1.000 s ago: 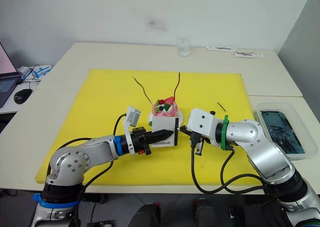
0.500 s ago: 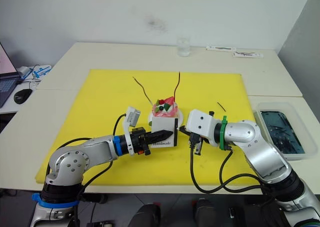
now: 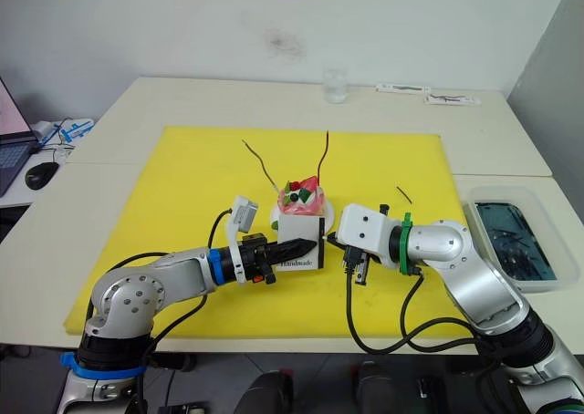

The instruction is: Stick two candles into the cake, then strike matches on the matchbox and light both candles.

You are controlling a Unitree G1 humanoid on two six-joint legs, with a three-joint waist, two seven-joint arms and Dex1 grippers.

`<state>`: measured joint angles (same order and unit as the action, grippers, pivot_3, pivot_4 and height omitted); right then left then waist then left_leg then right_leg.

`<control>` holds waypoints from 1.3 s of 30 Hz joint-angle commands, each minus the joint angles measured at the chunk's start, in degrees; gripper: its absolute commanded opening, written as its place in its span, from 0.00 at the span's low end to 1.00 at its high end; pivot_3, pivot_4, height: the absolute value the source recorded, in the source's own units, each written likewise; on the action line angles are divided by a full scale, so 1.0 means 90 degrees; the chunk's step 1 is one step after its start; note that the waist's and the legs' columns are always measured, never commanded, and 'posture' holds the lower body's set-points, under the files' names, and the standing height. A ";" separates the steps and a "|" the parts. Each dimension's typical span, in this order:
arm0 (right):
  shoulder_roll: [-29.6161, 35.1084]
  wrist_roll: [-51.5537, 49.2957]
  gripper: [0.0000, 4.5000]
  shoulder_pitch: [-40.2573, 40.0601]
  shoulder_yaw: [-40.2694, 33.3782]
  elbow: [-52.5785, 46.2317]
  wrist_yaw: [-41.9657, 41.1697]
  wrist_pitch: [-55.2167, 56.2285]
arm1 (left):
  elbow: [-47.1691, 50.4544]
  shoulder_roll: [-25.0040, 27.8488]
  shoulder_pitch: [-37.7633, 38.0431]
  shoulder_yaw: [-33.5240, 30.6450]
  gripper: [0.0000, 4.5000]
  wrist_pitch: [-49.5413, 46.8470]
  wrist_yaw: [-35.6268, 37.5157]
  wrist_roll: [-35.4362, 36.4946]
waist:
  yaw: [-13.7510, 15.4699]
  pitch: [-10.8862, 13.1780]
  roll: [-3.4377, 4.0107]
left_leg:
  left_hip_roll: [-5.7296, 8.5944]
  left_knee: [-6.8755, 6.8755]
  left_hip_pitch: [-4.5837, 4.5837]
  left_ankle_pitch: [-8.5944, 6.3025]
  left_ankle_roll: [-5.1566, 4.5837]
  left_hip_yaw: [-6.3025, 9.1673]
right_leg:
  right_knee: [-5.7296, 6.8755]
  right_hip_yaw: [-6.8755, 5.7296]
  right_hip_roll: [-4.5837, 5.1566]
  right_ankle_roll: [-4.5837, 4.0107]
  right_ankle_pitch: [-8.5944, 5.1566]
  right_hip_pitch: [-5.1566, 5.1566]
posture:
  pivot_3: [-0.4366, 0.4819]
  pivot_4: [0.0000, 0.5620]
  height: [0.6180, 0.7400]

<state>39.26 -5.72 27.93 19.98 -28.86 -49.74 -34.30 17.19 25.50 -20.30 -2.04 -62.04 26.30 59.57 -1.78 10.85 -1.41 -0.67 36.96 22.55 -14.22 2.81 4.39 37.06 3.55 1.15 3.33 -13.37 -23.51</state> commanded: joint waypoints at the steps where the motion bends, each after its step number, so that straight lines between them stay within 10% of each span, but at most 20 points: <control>1: 0.0084 0.0012 0.01 -0.0113 0.0254 -0.0101 -0.0274 0.0186 | 0.0150 -0.0106 -0.0212 -0.0138 0.00 0.0118 0.0046 0.0072 | 0.0001 0.0000 0.0000 | 0.0000 0.0000 0.0000 0.0000 0.0000 0.0001 | 0.0000 0.0000 0.0000 0.0000 0.0000 0.0000 | 0.48 0.27 1.00; 39: 0.0123 -0.0446 0.01 -0.0110 -0.0488 -0.0537 -0.0031 -0.0270 | -0.0041 -0.0096 -0.0263 -0.0094 0.00 0.0030 0.0433 -0.0099 | 0.0002 0.0000 0.0000 | 0.0000 0.0001 0.0000 0.0000 0.0000 0.0001 | 0.0001 0.0000 0.0000 0.0001 0.0001 0.0000 | 0.48 0.27 1.00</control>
<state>40.40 -10.14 25.75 15.68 -33.26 -50.37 -37.93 15.68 24.93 -21.86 -2.56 -61.97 29.46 58.14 -1.77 10.85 -1.41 -0.68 36.97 22.56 -14.22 2.81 4.39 37.07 3.54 1.14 3.34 -13.36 -23.51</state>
